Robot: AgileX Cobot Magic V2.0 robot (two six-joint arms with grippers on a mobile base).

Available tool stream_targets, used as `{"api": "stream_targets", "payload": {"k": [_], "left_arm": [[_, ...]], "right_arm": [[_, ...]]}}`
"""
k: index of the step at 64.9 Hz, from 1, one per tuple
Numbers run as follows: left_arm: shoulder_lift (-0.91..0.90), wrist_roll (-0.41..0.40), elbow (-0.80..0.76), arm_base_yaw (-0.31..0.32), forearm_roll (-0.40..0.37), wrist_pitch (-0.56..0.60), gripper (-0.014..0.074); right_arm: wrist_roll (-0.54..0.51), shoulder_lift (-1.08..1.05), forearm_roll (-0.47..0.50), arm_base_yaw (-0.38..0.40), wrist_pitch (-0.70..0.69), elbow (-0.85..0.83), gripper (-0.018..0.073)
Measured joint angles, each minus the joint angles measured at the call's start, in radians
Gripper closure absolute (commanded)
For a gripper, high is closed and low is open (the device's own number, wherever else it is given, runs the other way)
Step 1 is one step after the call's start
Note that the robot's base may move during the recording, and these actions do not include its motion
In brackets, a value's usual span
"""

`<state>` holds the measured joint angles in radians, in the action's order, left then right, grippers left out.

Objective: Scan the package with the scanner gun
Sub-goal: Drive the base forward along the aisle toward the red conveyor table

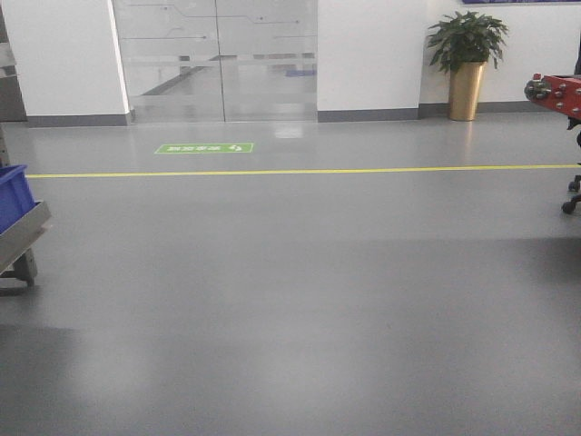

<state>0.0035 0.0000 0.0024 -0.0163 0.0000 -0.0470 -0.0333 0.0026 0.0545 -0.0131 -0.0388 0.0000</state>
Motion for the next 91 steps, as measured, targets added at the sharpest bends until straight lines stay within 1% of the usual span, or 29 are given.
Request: {"api": "stream_targets", "payload": {"k": [91], "left_arm": [[0.0, 0.0, 0.0, 0.0, 0.0, 0.0, 0.0707]], "right_arm": [[0.0, 0.0, 0.0, 0.0, 0.0, 0.0, 0.0721]]}}
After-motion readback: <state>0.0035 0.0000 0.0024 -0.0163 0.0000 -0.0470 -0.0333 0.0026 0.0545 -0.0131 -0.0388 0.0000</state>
